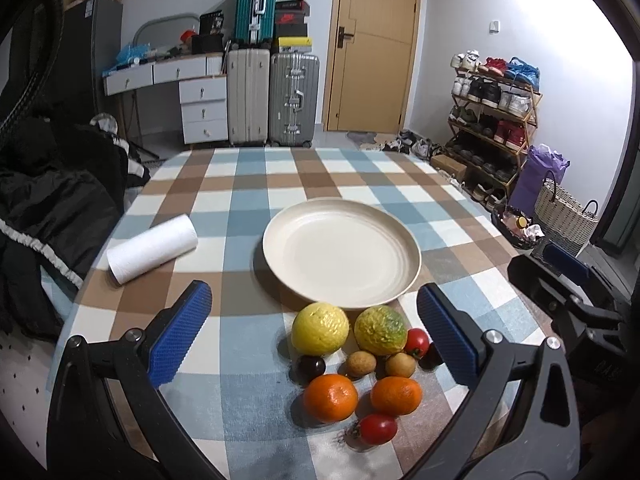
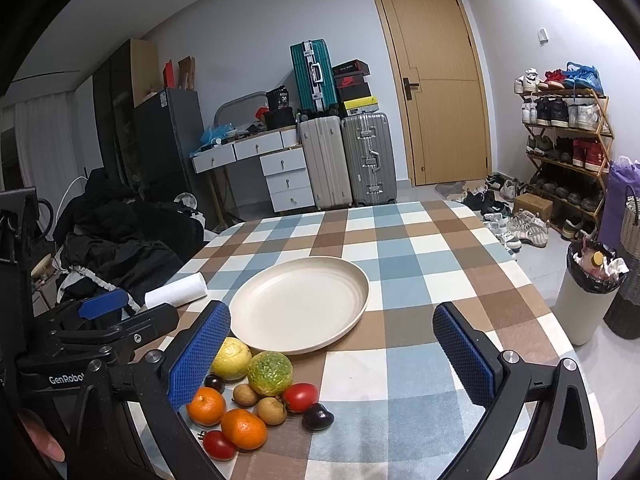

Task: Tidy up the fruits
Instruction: 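Move both tools toward the fruit pile beside the cream plate, then grasp an orange with the left tool while the right tool grasps another orange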

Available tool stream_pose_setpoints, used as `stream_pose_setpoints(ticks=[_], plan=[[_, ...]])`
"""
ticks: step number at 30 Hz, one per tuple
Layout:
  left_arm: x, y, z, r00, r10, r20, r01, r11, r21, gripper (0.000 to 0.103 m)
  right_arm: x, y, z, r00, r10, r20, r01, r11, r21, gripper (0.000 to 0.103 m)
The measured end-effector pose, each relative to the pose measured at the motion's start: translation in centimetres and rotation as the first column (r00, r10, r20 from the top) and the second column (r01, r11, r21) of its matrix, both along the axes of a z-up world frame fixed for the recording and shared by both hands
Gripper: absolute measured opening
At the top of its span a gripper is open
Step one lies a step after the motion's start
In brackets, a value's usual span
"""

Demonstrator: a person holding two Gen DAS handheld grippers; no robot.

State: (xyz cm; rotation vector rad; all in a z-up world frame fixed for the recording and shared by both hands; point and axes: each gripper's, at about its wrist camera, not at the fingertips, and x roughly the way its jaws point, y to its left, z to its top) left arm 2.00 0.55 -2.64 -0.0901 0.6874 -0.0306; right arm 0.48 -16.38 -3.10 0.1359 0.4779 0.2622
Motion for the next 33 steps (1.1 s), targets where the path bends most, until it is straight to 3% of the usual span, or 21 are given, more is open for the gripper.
stream_pose_setpoints(ticks=[4,5,7,15,17,19,24,30,32,33], plan=[[0.4,0.9,-1.4,1.000,-0.012,0.020,0.012,1.000,-0.003,0.102,0.6,-0.1,-0.5,1.000,0.015,-0.013,-0.015,1.000,0.000,0.103],[0.5,1.0,-1.9,0.998,-0.019,0.056,0.020,1.000,-0.007,0.102,0.8,-0.1,-0.6,1.000,0.017,-0.015,-0.017,1.000,-0.001,0.103],[0.7,1.4,-2.9,0.998,-0.043,0.054,0.046,0.998,-0.045,0.102,1.1,-0.1,-0.9,1.000,0.015,-0.018,-0.015,1.000,-0.005,0.103],[2.2,2.4,-6.8,0.993,-0.113,-0.040,0.104,0.977,-0.184,0.102,2.3,-0.5,-2.7,0.998,0.008,-0.067,-0.007,1.000,0.014,0.103],[2.2,2.2,-7.4,0.990,-0.137,-0.045,0.120,0.955,-0.270,0.102,2.4,-0.5,-3.0,0.997,0.009,-0.075,-0.008,1.000,0.010,0.103],[2.5,2.4,-8.3,0.983,-0.165,-0.078,0.134,0.942,-0.307,0.102,2.6,-0.5,-3.4,0.997,0.011,-0.082,-0.011,1.000,0.007,0.103],[3.2,3.0,-10.0,0.966,-0.210,-0.153,0.145,0.924,-0.354,0.088,3.3,-0.5,-4.0,0.995,0.011,-0.100,-0.011,1.000,0.000,0.103],[3.5,3.4,-10.1,0.960,-0.234,-0.152,0.158,0.904,-0.398,0.074,3.6,-0.3,-4.3,0.994,0.017,-0.104,-0.017,1.000,-0.002,0.103],[3.4,3.4,-10.2,0.956,-0.251,-0.154,0.168,0.895,-0.414,0.059,3.6,-0.1,-4.4,0.994,0.019,-0.107,-0.019,1.000,-0.005,0.103],[3.5,3.3,-10.2,0.955,-0.253,-0.154,0.172,0.896,-0.409,0.057,3.6,-0.1,-4.4,0.994,0.019,-0.109,-0.020,1.000,-0.006,0.103]])
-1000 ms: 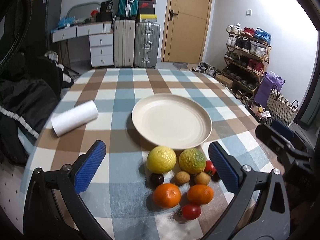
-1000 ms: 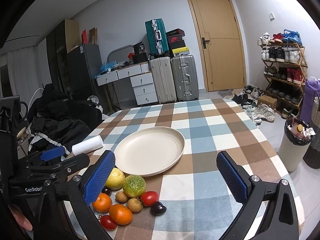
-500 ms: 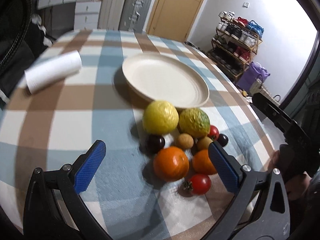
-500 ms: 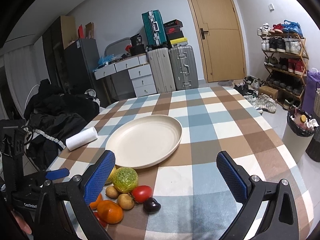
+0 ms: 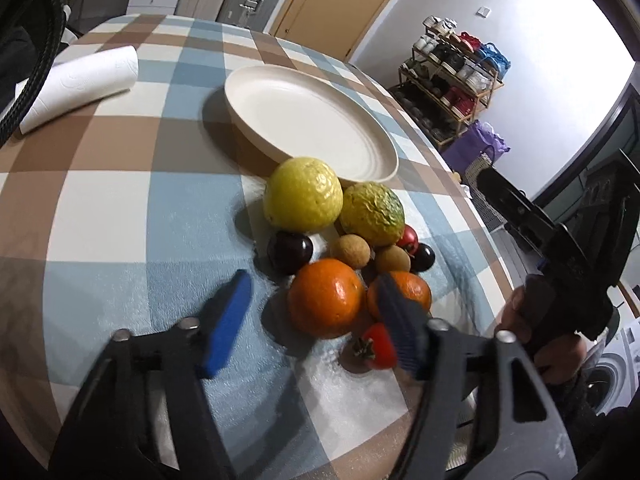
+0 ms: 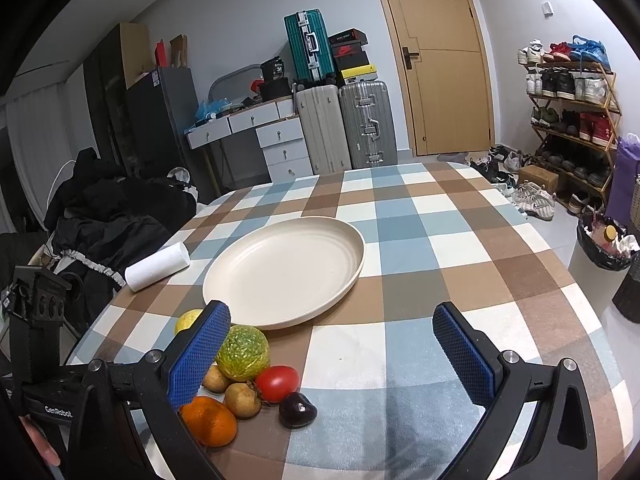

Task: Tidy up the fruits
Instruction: 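Grasp an orange with the left tool while the right tool grasps another orange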

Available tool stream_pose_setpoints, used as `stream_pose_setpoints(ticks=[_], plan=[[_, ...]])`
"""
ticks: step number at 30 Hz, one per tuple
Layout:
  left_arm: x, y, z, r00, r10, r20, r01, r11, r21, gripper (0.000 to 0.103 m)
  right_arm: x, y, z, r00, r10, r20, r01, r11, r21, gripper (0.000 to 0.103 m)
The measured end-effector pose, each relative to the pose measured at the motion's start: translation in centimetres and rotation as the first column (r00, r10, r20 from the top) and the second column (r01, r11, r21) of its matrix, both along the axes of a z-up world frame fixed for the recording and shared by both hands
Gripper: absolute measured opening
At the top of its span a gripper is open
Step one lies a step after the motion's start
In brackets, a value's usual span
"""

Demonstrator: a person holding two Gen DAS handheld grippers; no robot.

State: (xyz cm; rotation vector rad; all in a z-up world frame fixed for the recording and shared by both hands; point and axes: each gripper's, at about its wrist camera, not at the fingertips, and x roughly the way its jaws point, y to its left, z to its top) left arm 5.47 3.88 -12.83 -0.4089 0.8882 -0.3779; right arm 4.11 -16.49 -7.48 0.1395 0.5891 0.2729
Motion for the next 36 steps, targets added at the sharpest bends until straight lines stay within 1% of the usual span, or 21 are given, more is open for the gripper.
stream_pose_setpoints(ticks=[1,2,3,4,6,9,12,19,23,27,36], plan=[[0.0,-0.1,0.0,1.000,-0.006,0.003,0.006,1.000,0.005,0.050,0.1,0.0,0.0,1.000,0.000,-0.002,0.000,1.000,0.000,0.103],[-0.1,-0.2,0.0,1.000,-0.018,0.004,0.018,1.000,-0.006,0.042,0.1,0.0,0.0,1.000,0.001,-0.002,-0.001,1.000,0.000,0.103],[0.0,-0.3,0.1,0.999,-0.034,0.004,0.035,0.999,-0.028,0.038,0.1,0.0,0.0,1.000,0.000,-0.002,0.000,1.000,-0.001,0.103],[-0.2,-0.6,0.2,0.999,-0.037,0.013,0.037,0.999,-0.016,0.037,0.1,0.0,0.0,1.000,0.000,-0.002,0.000,1.000,-0.002,0.103],[-0.8,-0.7,0.1,0.999,-0.045,0.030,0.045,0.999,0.016,0.037,0.1,0.1,0.0,1.000,0.002,-0.002,-0.002,1.000,-0.004,0.103],[-0.7,-0.8,0.3,0.998,-0.058,0.025,0.058,0.998,-0.002,0.037,0.0,0.3,0.0,1.000,0.008,-0.001,-0.008,1.000,-0.013,0.103],[-0.8,-0.6,0.2,0.998,-0.059,0.031,0.059,0.998,0.002,0.037,-0.4,0.6,0.1,1.000,0.024,0.003,-0.024,1.000,-0.014,0.103],[-1.5,0.7,0.3,0.998,-0.039,0.048,0.038,0.999,0.014,0.037,-1.6,0.7,0.0,0.994,0.107,-0.018,-0.106,0.993,0.055,0.103],[-1.9,1.0,0.8,0.997,-0.028,0.067,0.025,0.999,0.032,0.037,-2.2,1.0,-0.5,0.987,0.153,-0.048,-0.147,0.984,0.101,0.103],[-2.4,1.5,1.3,0.996,-0.019,0.084,0.017,0.999,0.032,0.037,-3.0,1.4,-1.3,0.976,0.200,-0.081,-0.186,0.971,0.152,0.103],[-3.7,1.9,2.1,0.994,-0.005,0.110,0.000,0.999,0.047,0.037,-4.6,3.2,-2.3,0.959,0.255,-0.127,-0.229,0.955,0.190,0.103]])
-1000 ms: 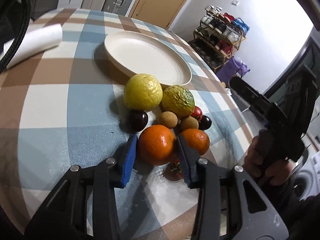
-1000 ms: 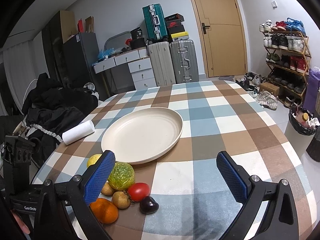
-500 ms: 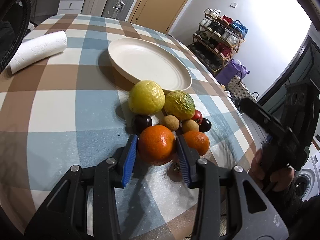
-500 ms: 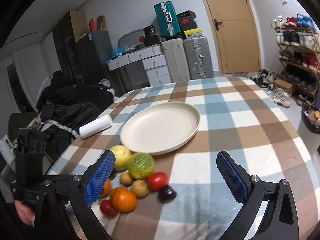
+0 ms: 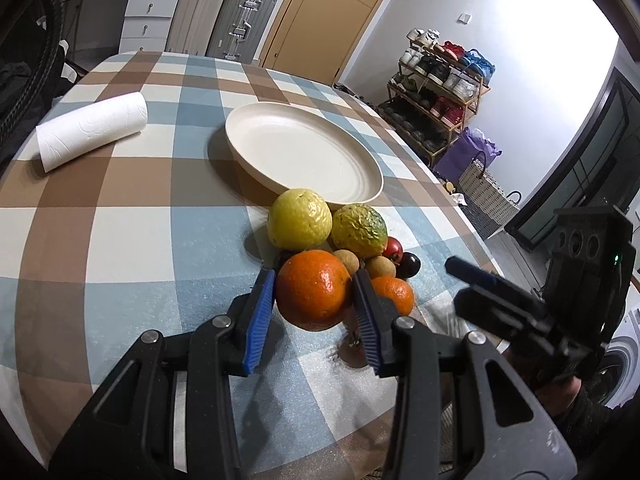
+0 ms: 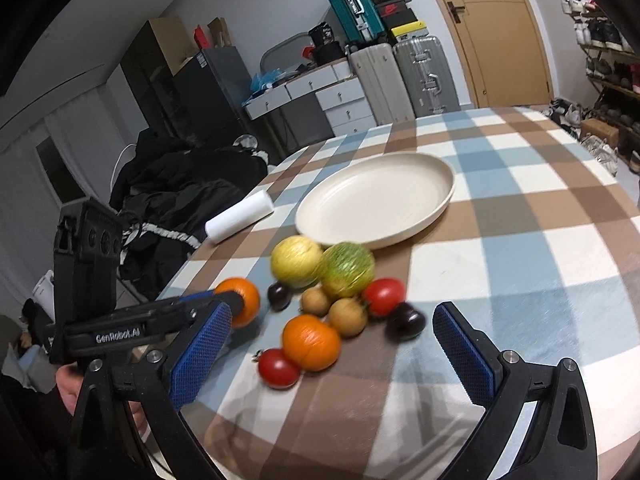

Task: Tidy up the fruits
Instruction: 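Grasp an orange with the left tool while the right tool grasps another orange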

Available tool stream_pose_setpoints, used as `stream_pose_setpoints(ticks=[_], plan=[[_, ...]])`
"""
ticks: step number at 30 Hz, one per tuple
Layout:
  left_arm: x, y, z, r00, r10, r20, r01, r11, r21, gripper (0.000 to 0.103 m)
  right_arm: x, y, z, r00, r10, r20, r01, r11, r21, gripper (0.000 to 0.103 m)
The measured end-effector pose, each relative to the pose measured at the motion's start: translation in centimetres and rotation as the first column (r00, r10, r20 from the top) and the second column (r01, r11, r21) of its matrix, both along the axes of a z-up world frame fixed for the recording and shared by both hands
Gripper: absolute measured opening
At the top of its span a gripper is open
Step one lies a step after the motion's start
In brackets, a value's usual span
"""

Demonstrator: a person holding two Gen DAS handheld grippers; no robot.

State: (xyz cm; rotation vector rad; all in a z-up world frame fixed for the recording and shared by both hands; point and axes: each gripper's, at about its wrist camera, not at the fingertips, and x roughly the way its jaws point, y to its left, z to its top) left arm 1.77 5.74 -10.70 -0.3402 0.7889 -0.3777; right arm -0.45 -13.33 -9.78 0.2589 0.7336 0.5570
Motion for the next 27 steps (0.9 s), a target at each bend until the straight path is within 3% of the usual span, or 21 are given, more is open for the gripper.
stream_pose_setpoints(ticks=[17,27], plan=[[-1.1,1.3,0.9,0.999,0.035,0.017,-0.035,0.999,0.000,0.037,0.1,1.7,-0.9,0.998,0.036,-0.042,-0.036,0.999,0.002,0.098],[-1.3,1.6,1.0,0.999,0.048,0.004,-0.048,0.999,-0.001,0.037,0.9,2.0,-2.0,0.994,0.000,-0.105,-0.003,0.999,-0.035,0.066]])
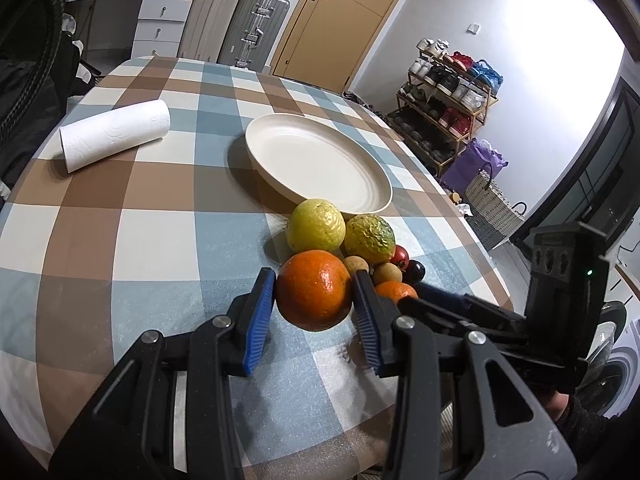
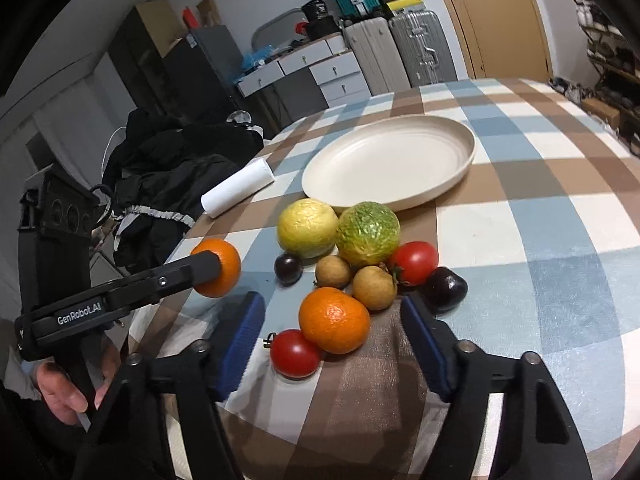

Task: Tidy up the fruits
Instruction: 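Grasp an orange with the left tool while the right tool grasps another orange, then lower both held oranges onto the cream plate and open both tools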

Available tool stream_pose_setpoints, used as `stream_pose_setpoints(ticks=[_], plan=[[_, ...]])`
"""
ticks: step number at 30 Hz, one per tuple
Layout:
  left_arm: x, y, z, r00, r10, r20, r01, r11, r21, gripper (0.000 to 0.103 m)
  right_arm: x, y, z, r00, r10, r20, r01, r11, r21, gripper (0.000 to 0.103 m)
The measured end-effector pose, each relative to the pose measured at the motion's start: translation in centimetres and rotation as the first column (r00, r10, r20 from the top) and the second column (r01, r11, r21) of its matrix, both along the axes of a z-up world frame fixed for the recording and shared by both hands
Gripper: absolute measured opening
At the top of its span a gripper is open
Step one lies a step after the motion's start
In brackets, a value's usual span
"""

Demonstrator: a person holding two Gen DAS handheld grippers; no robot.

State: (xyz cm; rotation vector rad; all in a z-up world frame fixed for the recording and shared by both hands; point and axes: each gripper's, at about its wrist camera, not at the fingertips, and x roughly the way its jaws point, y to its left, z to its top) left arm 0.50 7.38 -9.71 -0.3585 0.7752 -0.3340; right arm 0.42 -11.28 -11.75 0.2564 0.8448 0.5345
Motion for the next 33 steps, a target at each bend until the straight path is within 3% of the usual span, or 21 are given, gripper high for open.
stream_pose_setpoints(ticks=[2,8,17,23,33], plan=[[0.0,0.0,0.2,1.000,-0.001,0.003,0.001,1.000,0.004,0.037,0.1,0.1,-0.4,1.000,0.016,-0.020,-0.016,1.000,0.001,0.053],[0.3,-0.5,0.2,1.000,-0.003,-0.011,0.003,1.000,0.011,0.037,0.1,0.0,-0.6,0.999,0.025,-0.030,-0.024,0.999,0.026,0.040],[2.3,-1.6,1.6,1.000,-0.016,-0.006,0.017,0.999,0.035,0.037,0.1,-0.5,0.0,0.998,0.068,0.002,-0.068,0.996,0.054,0.038],[3.4,-1.9,1.4,1.000,-0.012,-0.018,0.013,0.999,0.044,0.037,0.3,-1.2,-0.7,0.997,0.078,-0.023,-0.075,0.993,0.089,0.038],[3.4,-2.0,1.3,1.000,-0.012,-0.016,0.012,0.999,0.043,0.037,0.8,-0.3,-0.6,0.994,0.091,-0.053,-0.089,0.995,0.050,0.040]])
